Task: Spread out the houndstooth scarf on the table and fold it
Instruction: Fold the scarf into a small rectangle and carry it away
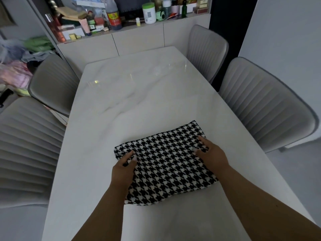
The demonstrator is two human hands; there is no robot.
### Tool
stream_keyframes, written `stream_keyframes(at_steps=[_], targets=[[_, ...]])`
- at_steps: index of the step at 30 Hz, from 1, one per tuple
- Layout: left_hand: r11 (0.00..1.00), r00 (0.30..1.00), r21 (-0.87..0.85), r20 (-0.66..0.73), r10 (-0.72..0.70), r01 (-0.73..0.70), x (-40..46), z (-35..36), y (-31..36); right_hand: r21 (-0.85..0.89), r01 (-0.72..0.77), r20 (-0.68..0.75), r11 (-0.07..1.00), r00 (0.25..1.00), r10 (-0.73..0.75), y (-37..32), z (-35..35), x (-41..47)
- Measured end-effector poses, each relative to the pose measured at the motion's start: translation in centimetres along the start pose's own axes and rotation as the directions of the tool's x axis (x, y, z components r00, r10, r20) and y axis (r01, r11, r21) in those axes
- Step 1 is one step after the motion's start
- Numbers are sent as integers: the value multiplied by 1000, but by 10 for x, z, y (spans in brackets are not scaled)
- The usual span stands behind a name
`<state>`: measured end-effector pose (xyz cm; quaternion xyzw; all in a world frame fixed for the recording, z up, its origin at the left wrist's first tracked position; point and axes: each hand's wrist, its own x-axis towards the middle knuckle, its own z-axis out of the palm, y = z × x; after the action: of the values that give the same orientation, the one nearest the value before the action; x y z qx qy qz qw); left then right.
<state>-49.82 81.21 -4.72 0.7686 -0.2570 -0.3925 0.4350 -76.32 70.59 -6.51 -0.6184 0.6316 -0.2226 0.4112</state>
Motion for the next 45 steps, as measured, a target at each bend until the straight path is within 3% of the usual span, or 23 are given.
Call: stream_keyframes(at_steps=[10, 22, 35, 45], targets=[[981, 983, -107, 72, 168, -160, -27, 21, 45, 125, 40, -262, 991, 965, -6, -15, -51, -41], [932, 891, -200, 290, 350, -302, -84, 46, 93, 169, -9, -560, 986, 822, 103, -21, -117, -148], [914, 798, -219, 446, 405, -341, -148, 122, 131, 295, -42, -671, 954, 702, 239, 17, -195, -207], [908, 757, -175, 506, 414, -380, -205, 252, 151, 321, -76, -688, 944, 667, 287, 98, -301, -211]])
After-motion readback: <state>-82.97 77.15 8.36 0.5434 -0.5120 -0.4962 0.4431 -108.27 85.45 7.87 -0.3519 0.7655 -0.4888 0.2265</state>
